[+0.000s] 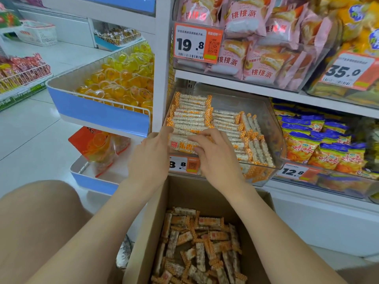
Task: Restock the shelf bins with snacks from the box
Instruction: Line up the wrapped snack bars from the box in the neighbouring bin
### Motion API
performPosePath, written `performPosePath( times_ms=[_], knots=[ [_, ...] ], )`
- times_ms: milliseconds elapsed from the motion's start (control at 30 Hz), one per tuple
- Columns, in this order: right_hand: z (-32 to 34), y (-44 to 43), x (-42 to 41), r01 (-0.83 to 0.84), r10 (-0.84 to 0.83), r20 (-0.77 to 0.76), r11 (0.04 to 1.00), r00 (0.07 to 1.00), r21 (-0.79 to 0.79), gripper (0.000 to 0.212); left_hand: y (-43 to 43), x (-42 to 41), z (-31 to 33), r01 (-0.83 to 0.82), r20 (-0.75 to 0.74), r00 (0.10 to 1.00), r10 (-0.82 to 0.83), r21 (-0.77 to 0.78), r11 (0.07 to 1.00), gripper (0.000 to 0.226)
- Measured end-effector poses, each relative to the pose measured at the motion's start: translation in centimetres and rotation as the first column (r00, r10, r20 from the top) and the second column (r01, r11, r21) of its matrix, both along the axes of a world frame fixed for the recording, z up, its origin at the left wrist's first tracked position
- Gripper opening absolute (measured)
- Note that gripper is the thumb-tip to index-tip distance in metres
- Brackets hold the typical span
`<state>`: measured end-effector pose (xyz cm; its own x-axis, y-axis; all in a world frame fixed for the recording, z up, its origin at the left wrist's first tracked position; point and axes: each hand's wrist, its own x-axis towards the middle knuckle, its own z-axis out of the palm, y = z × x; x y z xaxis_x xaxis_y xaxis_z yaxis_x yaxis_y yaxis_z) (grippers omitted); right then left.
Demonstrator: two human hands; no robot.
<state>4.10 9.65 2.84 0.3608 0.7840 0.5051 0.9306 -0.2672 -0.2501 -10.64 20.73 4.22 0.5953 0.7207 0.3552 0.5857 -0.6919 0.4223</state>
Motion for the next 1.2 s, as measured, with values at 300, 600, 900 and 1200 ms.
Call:
performPosePath(
  times_ms=[300,600,900,1200],
  knots=[
    [-1.0,-0.2,-1.2,-0.040,0.038,-0.044,0.998,0.998,-0.043,0.050,-0.2,0.1,0.2,-0.091,-0.073,0.992,0.098,0.096,0.991,0.025],
    [-0.2,-4.8,-2.6,-0.095,0.078,0.100,0.979,0.992,0.178,0.031,-1.1,-0.3,0.1,-0.070,0.077,0.996,0.053,0.244,0.967,0.049],
    [-7.5,-11.1,-0.6,-0.326,-0.101,-0.442,0.534,0.891,-0.780,0.025,-8.3,0.9,-6.8,0.441,-0.345,0.802,-0.489,-0.210,0.872,0.005],
    [-19.6,-15.0,1.2,-0.200,-0.454,-0.370,0.380,0.811,-0.903,0.019,-10.4,2.8,-23.3,0.216,-0.538,0.493,-0.684,-0.686,0.695,0.029]
  ],
)
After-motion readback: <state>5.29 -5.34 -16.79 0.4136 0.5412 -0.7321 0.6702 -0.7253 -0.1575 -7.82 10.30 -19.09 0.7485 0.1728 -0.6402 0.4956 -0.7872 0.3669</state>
